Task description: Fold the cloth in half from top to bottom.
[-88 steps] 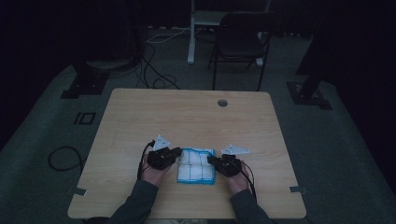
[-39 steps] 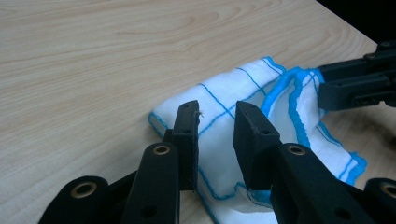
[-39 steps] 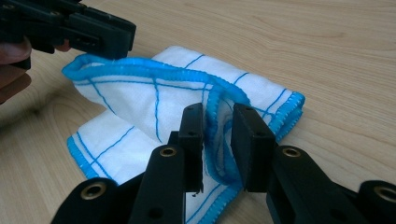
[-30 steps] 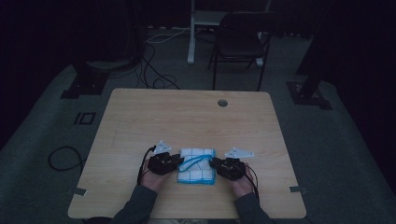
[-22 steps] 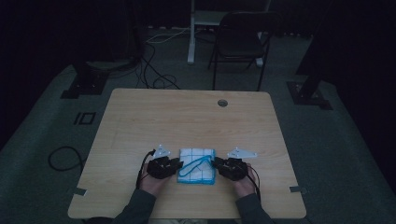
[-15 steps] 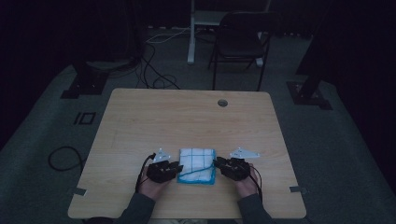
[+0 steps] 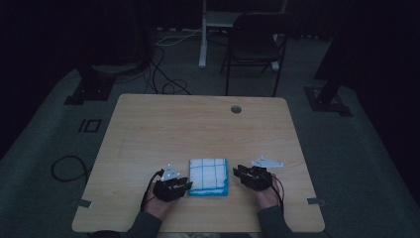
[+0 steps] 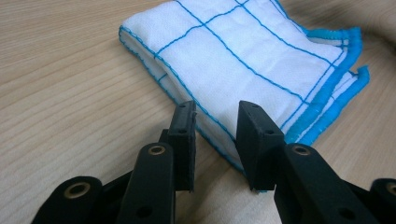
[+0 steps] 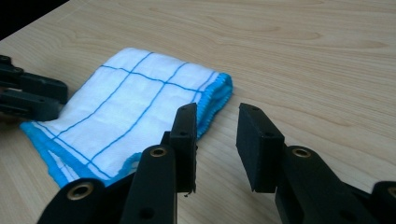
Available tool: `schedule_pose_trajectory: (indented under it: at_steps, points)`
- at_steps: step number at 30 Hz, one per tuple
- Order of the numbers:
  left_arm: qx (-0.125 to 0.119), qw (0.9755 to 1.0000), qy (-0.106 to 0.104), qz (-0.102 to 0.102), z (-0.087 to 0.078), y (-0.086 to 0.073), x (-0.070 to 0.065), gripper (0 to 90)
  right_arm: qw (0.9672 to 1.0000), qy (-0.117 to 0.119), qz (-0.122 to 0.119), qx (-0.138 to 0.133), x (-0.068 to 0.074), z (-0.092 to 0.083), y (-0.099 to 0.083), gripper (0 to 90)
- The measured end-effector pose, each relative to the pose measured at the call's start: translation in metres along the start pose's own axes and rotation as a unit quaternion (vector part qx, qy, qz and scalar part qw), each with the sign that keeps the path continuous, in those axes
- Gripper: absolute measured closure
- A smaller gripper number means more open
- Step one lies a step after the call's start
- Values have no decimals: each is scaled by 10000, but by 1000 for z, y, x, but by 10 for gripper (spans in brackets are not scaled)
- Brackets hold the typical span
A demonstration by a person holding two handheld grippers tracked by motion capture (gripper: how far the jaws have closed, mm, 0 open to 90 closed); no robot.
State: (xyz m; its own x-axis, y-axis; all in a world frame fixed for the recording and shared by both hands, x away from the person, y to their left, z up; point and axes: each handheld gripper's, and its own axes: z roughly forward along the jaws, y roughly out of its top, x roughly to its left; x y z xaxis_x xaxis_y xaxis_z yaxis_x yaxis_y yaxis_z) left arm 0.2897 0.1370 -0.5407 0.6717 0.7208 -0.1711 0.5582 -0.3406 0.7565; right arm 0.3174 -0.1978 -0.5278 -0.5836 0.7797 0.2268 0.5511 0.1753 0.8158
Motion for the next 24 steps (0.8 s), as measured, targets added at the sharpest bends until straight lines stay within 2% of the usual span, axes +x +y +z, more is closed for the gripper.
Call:
schedule_pose_trajectory:
  at_steps: [4,9,11,13,16,20,24]
  points:
    - [-88,9999,98,13,-5,-2,2,662,10000,-82,34,25,-5,0,-1,658]
    - [-112,9996,262,45,-7,-1,6,653,9992,-360,-42,178,-10,4,-3,633]
    - [-124,9995,300,44,-7,-1,7,653,9987,-455,3,238,-13,6,-4,627]
    - [-135,9986,492,103,-8,0,9,650,9983,-513,24,264,-15,7,-4,622]
    - [-140,9982,574,95,-9,0,12,649,9975,-635,2,293,-19,8,-4,619]
    - [-141,9971,738,78,-11,0,16,642,9969,-727,88,289,-27,7,-4,619]
    - [-143,9968,787,29,-12,0,20,637,9962,-813,171,280,-33,5,-4,619]
